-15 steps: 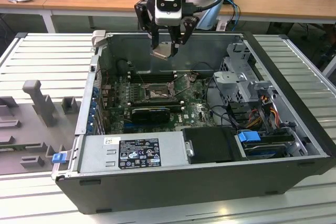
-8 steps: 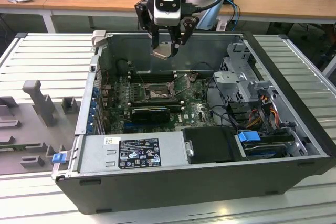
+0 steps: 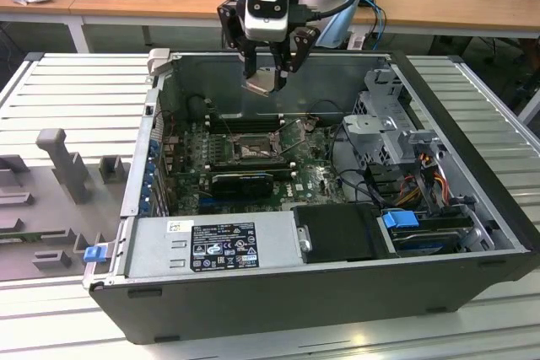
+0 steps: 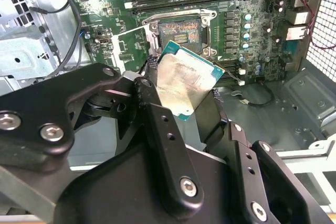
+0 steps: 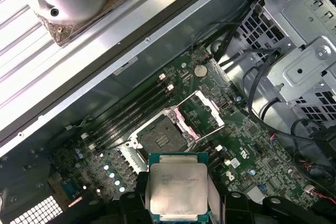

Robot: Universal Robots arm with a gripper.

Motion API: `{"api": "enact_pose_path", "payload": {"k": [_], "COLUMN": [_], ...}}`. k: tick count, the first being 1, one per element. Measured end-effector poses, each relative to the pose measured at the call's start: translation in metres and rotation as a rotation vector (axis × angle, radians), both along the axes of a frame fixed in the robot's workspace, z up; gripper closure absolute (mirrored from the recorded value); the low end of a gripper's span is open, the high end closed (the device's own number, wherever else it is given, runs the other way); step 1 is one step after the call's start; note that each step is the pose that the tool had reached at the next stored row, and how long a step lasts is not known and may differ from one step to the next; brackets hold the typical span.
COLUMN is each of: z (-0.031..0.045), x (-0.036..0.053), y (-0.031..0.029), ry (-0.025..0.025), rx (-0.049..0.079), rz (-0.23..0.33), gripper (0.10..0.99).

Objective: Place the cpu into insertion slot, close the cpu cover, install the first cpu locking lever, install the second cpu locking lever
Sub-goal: 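Place the cpu into insertion slot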

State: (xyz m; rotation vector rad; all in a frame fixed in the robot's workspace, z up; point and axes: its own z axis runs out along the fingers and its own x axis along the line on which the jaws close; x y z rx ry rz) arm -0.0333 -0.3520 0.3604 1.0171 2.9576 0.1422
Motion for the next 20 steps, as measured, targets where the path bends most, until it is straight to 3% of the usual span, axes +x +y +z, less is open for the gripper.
{"api": "enact_pose_path", "payload": {"k": [20], "z": [0.0], "x": [0.0], "y": [0.0], "ry": [0.0], "rx": [0.0], "rz": [-0.065], "gripper": [0.561]}}
